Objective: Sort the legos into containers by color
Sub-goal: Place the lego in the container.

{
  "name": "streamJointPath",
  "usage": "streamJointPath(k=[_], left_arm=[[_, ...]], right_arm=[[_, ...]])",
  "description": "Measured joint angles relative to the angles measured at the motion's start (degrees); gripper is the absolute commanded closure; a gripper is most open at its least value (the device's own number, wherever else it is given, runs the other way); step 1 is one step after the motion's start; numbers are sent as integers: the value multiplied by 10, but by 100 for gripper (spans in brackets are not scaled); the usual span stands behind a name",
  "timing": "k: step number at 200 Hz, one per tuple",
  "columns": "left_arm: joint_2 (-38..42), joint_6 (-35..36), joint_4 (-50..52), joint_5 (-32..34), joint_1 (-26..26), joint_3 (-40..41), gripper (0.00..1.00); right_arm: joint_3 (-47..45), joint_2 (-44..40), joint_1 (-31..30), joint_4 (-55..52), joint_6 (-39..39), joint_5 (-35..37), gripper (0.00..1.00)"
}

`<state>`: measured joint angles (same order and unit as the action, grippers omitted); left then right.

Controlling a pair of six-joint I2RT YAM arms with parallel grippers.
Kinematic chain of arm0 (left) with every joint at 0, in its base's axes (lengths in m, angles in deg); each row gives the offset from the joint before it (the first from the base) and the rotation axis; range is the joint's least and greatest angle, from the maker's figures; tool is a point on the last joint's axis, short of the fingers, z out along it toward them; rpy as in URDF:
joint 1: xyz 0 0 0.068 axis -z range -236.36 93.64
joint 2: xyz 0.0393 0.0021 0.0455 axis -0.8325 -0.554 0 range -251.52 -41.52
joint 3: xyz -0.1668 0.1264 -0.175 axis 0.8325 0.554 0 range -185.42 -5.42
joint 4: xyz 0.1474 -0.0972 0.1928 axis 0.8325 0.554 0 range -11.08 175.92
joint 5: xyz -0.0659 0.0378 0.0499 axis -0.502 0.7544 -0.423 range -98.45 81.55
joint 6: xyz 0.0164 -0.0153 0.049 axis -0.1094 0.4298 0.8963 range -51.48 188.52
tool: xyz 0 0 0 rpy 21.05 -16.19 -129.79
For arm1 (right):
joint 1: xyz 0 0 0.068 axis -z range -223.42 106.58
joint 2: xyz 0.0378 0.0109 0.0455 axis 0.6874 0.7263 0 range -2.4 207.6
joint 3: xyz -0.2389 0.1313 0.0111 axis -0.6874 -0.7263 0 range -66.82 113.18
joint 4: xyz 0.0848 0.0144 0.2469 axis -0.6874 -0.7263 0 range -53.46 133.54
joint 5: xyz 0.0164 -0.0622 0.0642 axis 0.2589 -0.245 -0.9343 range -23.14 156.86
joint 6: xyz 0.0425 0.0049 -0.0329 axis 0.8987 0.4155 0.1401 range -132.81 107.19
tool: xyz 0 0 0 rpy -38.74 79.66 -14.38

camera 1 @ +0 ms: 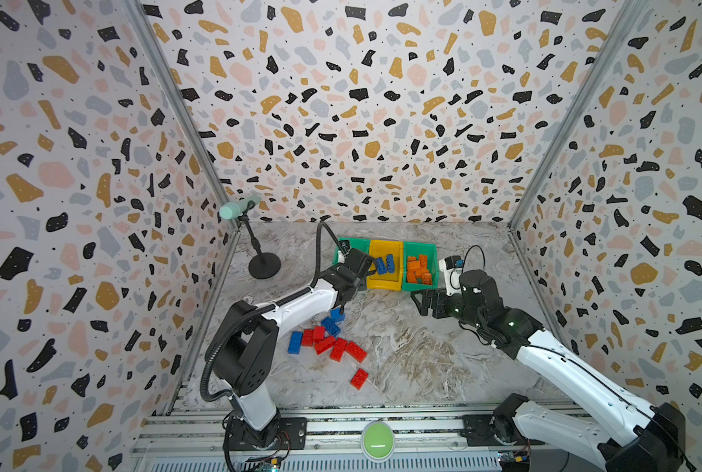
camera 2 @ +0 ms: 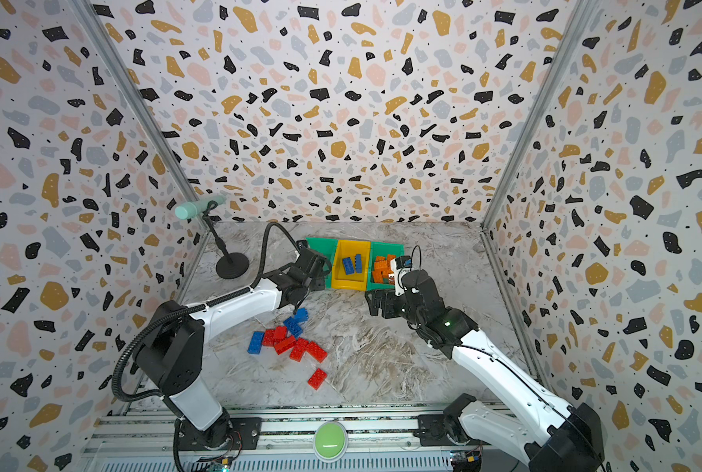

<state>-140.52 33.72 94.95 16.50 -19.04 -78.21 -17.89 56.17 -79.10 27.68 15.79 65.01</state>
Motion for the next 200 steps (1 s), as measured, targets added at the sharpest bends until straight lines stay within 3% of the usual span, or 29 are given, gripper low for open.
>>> streamJointPath(k=[82, 94, 116, 136, 168, 200], left_arm=[[-221, 24, 31, -22, 31, -297, 54], [-263, 27, 46, -26, 32, -345, 46], [-329, 34, 76, -29, 32, -430, 20], [-368, 40, 100, -28, 32, -490, 10], [-354, 42, 109, -28, 32, -483, 8], [-235, 40, 80, -17, 33, -338, 7]], right_arm=[[-5, -71, 0, -25, -2, -1, 1], [-9, -85, 0, -31, -2, 0, 1], [-12, -99, 0, -43, -2, 2, 1], [-12, -106, 0, -53, -5, 2, 1], [-13, -116, 0, -59, -7, 2, 1], [-13, -107, 0, -60, -9, -4, 1]])
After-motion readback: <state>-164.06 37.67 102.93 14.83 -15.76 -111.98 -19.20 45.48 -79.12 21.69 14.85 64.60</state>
